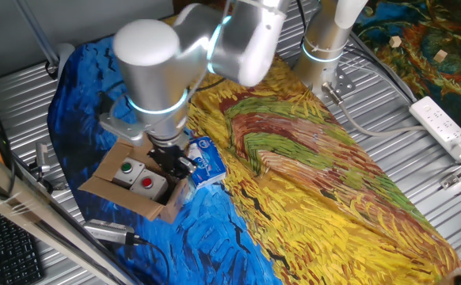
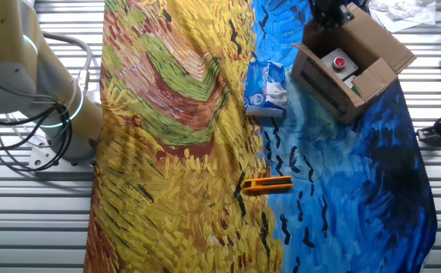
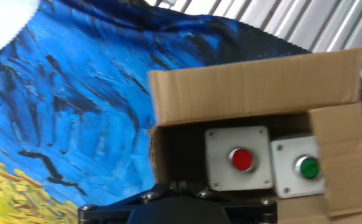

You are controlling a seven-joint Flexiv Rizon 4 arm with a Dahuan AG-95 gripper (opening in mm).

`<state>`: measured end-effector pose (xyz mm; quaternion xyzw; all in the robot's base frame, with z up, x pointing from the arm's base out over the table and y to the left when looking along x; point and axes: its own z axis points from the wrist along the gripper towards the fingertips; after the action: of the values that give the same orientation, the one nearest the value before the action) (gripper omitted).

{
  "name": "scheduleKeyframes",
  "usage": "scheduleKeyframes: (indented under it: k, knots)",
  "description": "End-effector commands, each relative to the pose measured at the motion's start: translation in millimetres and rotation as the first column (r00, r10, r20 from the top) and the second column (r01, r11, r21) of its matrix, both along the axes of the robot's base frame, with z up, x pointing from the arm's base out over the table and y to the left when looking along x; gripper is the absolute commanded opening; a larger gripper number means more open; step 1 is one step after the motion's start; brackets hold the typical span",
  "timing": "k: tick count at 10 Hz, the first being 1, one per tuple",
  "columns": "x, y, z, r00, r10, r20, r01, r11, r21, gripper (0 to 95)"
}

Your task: Open a box

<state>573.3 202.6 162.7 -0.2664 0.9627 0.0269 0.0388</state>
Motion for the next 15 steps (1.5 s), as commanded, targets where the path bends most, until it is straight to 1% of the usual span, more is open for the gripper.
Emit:
scheduleKeyframes:
  k: [1, 4, 6, 10, 11, 13, 15]
  knots:
    - [-2.2, 7.3, -0.2, 1.000, -0.016, -0.002, 0.016, 1.000, -0.006, 0.0]
    - [-5.8, 19.1, -5.1, 0.999, -0.041, 0.014, 0.041, 0.999, -0.007, 0.0]
    - [-5.8, 26.3, -9.1, 0.999, -0.050, 0.018, 0.051, 0.999, -0.017, 0.0]
    - [-3.8, 29.5, -22.1, 0.998, -0.047, 0.032, 0.048, 0.998, -0.029, 0.0]
    - [-2.9, 29.0, -27.0, 0.998, -0.044, 0.037, 0.045, 0.999, -0.031, 0.0]
    - [-1.6, 28.1, -34.5, 0.999, -0.031, 0.044, 0.033, 0.998, -0.048, 0.0]
    - [-0.6, 27.3, -39.5, 0.998, -0.026, 0.049, 0.029, 0.998, -0.059, 0.0]
